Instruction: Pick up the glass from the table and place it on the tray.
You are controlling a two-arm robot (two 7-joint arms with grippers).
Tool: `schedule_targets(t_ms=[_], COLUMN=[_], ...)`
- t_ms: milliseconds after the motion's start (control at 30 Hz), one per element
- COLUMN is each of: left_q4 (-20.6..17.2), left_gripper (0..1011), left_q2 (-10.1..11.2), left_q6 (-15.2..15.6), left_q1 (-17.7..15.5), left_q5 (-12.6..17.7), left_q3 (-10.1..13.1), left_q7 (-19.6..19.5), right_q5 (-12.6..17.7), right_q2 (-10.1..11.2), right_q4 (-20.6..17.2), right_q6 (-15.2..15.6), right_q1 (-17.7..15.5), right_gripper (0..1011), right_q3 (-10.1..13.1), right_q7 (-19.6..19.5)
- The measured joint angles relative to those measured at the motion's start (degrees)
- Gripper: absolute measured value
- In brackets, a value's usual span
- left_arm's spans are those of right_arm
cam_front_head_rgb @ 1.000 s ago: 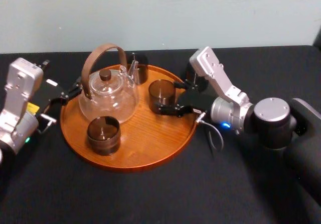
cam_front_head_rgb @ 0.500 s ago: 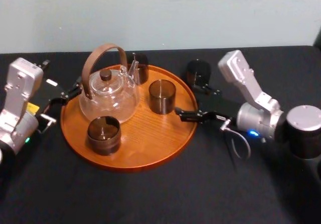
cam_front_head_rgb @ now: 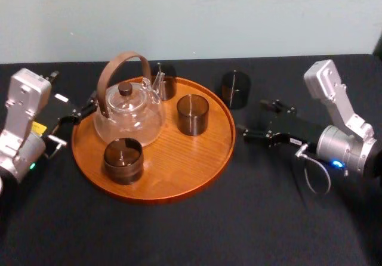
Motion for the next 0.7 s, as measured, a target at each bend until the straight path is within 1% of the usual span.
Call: schedule_targets(t_ms=[33, 133, 233, 333, 367, 400, 533, 700], left_q4=[0.0, 0.0, 0.0, 0.0, 0.0, 0.0, 0.0, 0.0], left_gripper=[1001, 1001, 1002, 1001, 1001, 1002, 1002, 1001], left_q2=[0.0, 0.0, 0.0, 0.0, 0.0, 0.0, 0.0, 0.0], left_q6=[0.0, 0.0, 0.0, 0.0, 0.0, 0.0, 0.0, 0.0], left_q1=[0.0, 0.0, 0.0, 0.0, 0.0, 0.0, 0.0, 0.0], left_q5=[0.0, 0.0, 0.0, 0.0, 0.0, 0.0, 0.0, 0.0], left_q3=[0.0, 0.0, 0.0, 0.0, 0.0, 0.0, 0.0, 0.0], left_q7=[0.0, 0.0, 0.0, 0.0, 0.0, 0.0, 0.0, 0.0], right_q5=[0.4, 0.8, 1.1, 1.2, 1.2, 1.2, 1.1, 0.2], right_q2=[-0.1, -0.5, -1.5, -2.9, -2.9, -3.7, -4.7, -6.4], right_q4=[0.0, 0.2, 0.7, 1.9, 1.9, 2.9, 4.4, 7.5], right_q6=[0.2, 0.4, 1.0, 2.0, 2.0, 2.5, 3.0, 3.3], right_q1=[-0.2, -0.2, -0.1, 0.8, 0.8, 1.6, 2.8, 5.1], right_gripper=[1002, 1002, 1002, 1002, 1002, 1002, 1002, 1002], right_q3=[0.6, 1.2, 2.0, 2.6, 2.6, 2.7, 2.7, 1.9], right_q7=[-0.9, -2.4, -4.2, -6.2, -6.2, -6.9, -7.5, -7.6])
